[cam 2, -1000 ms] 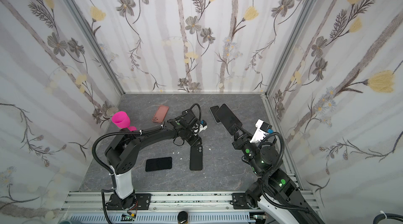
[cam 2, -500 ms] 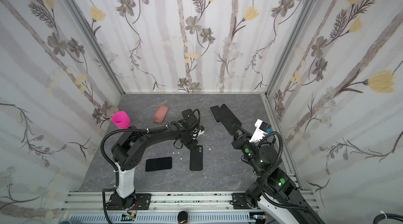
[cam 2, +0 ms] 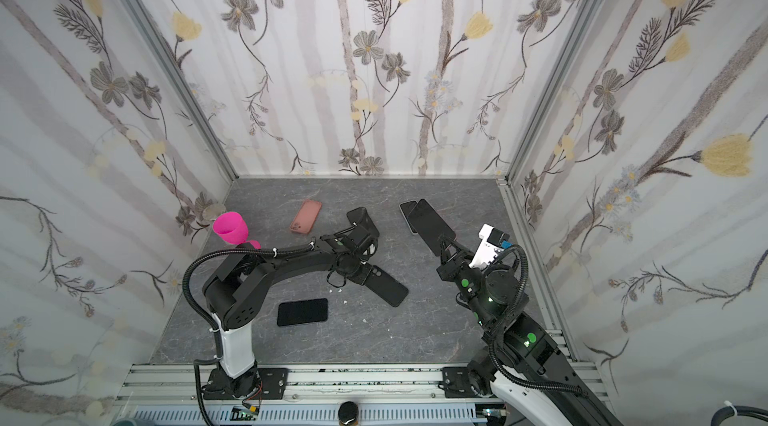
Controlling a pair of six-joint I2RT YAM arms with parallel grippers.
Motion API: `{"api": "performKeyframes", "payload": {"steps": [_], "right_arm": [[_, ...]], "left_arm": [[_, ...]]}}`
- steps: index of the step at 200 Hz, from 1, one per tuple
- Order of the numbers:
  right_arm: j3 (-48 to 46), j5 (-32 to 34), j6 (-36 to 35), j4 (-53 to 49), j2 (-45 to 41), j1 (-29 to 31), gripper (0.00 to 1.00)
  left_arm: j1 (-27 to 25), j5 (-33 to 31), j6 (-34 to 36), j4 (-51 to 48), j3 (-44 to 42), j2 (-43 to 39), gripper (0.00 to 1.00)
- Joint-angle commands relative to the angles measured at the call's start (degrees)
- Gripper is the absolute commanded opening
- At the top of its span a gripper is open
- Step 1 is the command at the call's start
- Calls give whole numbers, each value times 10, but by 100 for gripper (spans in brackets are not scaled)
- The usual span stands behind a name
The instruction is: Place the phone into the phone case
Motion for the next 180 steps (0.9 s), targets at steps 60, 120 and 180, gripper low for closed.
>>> {"api": "performKeyframes", "payload": {"steps": [60,120,180], "right_arm": [[26,-54,-6,9,65,0,0],[41,-116,23,-75,111,1,0],[-60,-228,144,38,160,1,0]], "left_arm": [[2,48,-213,9,-99,-76,23],[26,132,-250,87,-151,-179,38],[107,141,-197,150,-173,-243,37]]}}
